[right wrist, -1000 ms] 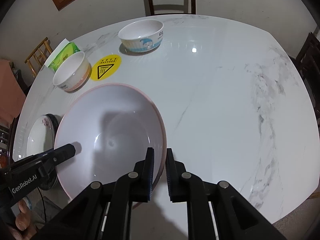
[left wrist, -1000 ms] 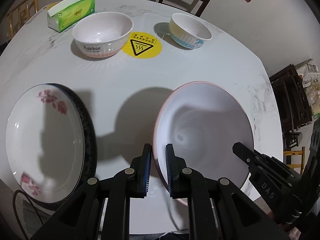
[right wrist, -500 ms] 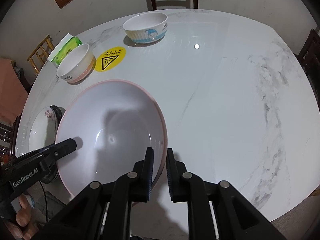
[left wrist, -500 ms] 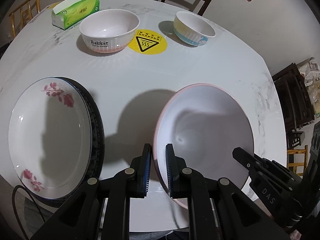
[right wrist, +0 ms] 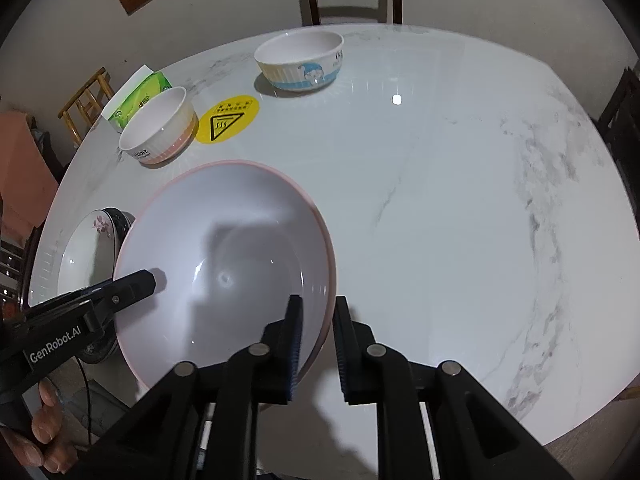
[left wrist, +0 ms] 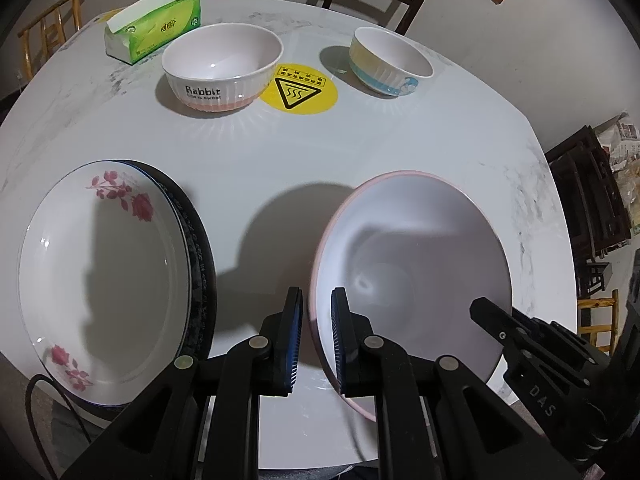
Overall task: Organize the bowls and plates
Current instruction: 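Lower the pink bowl beside the plate stack and open both tools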
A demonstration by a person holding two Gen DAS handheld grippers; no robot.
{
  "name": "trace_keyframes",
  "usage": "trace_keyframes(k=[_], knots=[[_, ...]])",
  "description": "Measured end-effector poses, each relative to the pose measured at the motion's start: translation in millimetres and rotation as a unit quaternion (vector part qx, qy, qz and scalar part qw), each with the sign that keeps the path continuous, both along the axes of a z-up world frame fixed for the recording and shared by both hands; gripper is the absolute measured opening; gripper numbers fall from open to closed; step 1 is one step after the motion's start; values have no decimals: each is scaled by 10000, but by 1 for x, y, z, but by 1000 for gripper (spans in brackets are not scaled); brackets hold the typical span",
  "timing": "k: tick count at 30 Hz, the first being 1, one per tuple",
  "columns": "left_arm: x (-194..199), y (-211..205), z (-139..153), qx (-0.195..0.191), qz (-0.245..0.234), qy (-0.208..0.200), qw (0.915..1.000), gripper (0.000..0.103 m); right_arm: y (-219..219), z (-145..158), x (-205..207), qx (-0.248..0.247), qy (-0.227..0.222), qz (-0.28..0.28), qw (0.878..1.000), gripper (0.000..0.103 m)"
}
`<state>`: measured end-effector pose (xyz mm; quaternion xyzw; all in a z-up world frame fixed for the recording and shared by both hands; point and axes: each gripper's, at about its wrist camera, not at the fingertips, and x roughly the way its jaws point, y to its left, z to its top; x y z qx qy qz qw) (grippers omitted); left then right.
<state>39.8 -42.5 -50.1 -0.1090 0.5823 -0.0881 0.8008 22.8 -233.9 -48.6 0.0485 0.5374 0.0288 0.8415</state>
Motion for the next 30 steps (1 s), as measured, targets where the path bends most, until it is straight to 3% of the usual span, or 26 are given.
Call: trace_keyframes(k=[2,8,30], knots=[[0,1,1,29,16,-19,10000,13,2,5,-1,-82,-115,30,9999,28],[0,7,8,77,60,-166,9998,21,6,19,-1,-478,-480,40,9977,34],[4,35,38,173,45,-672,9976,29,40,39,12,-814,-804,382,9927,34]])
